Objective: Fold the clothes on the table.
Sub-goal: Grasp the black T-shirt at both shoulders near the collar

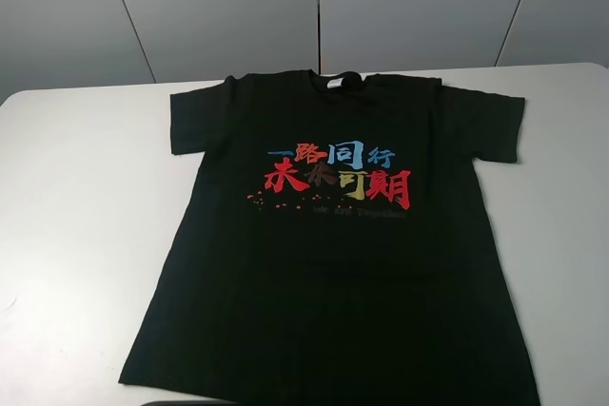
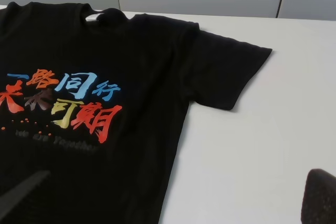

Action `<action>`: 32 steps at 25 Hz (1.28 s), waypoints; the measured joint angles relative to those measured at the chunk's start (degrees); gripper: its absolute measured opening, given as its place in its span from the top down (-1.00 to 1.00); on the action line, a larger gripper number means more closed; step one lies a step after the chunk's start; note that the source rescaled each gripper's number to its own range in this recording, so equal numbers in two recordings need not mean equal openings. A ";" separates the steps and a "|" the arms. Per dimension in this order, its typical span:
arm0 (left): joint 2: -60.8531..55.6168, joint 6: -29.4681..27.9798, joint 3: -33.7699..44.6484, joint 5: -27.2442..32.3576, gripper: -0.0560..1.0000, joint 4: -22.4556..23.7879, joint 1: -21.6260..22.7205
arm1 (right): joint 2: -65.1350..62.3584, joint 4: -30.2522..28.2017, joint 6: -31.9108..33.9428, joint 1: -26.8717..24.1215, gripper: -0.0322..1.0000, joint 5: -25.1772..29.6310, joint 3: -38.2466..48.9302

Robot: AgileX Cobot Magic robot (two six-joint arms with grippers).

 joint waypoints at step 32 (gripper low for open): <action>0.00 0.00 0.00 0.00 -1.00 0.00 0.00 | 0.00 0.00 0.00 0.00 -1.00 0.00 0.00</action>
